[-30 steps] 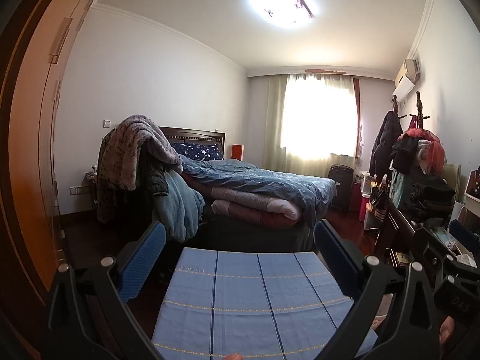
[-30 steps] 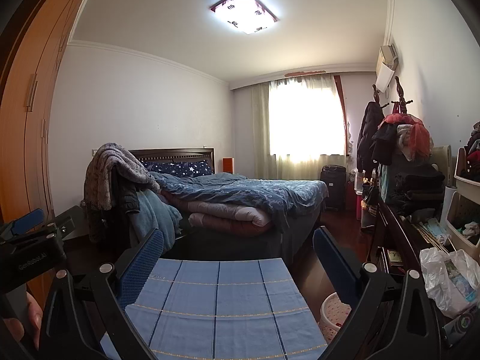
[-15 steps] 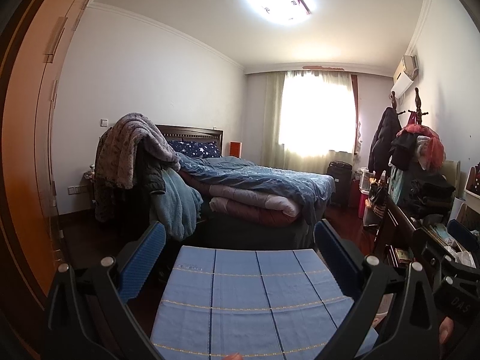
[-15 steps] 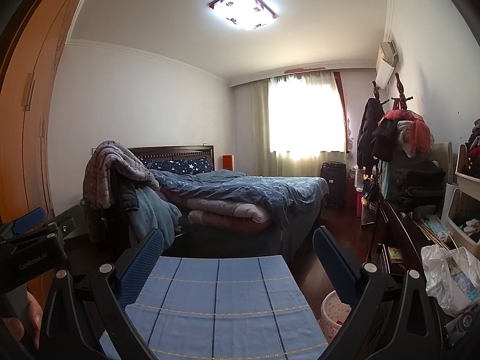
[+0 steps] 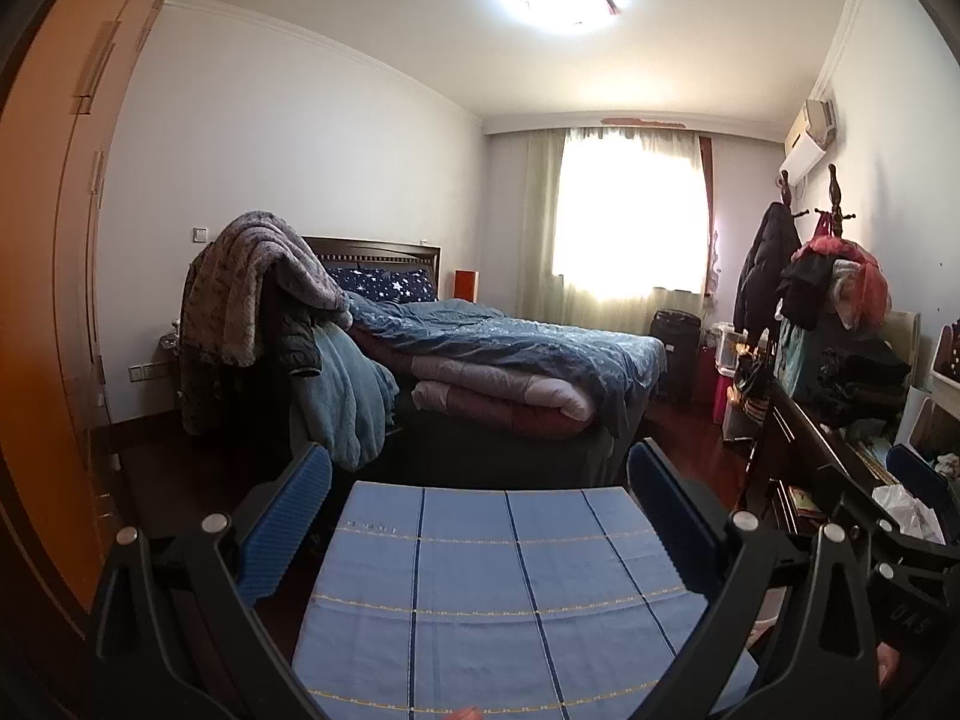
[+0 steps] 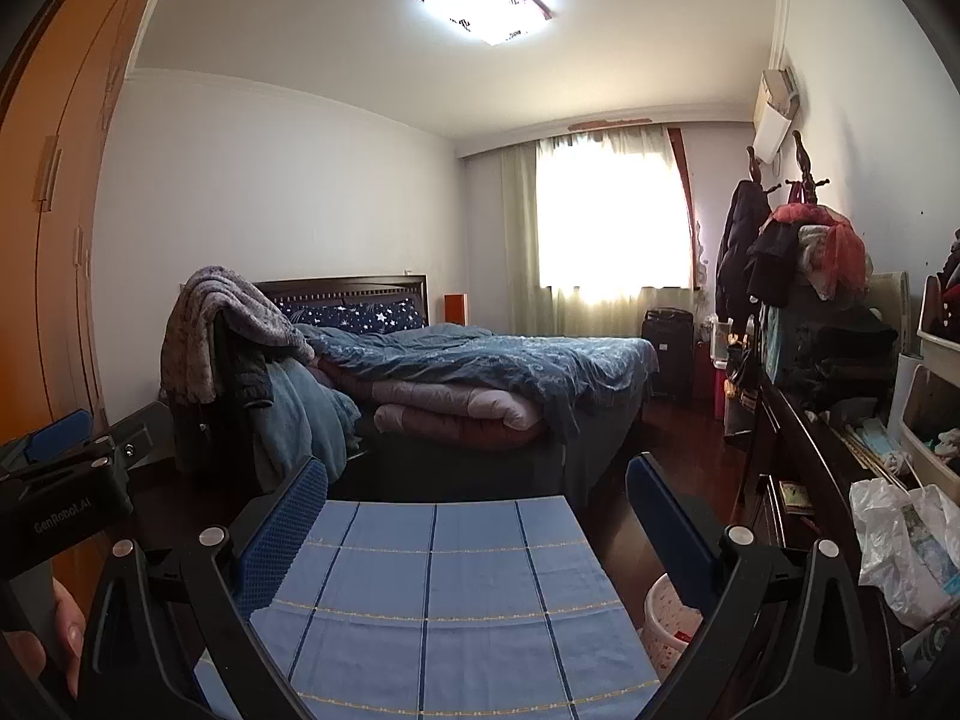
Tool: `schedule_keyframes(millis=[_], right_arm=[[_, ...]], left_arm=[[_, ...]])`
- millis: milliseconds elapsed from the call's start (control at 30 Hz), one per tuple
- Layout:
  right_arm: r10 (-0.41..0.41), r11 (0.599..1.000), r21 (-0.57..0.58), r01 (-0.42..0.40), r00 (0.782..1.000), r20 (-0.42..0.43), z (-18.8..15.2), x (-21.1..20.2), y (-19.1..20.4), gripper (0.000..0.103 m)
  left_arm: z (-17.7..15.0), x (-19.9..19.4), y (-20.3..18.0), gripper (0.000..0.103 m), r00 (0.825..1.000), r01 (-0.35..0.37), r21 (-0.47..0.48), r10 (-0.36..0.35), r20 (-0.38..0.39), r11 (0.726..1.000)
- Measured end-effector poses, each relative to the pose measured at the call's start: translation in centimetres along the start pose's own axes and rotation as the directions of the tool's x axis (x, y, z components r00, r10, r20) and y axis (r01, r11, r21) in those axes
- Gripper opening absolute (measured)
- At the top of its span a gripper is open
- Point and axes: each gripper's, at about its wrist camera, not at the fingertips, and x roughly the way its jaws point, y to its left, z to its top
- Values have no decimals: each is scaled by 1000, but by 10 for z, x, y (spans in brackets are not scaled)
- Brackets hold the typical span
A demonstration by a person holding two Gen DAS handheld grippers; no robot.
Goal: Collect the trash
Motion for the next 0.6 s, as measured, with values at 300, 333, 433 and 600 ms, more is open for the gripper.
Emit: schedule_keyframes(millis=[300, 333, 433, 600], right_arm=[[3, 1000, 6, -3, 999, -41, -6, 18, -5, 99], [3, 1000, 8, -2, 999, -43, -6, 19, -5, 99], [-1, 1000, 16, 2, 999, -46, -7, 19, -8, 99], [-5, 1000, 27, 6, 999, -40, -7, 16, -13, 99]], left_arm=[[-6, 6, -11, 100, 998, -5, 18, 4, 69, 1000], [-5, 6, -10, 100, 998, -6, 12, 5, 70, 1000], [-3, 6, -9, 100, 998, 5, -2, -5, 69, 1000], [0, 9, -9, 100, 999, 2, -13, -2, 41, 1000]])
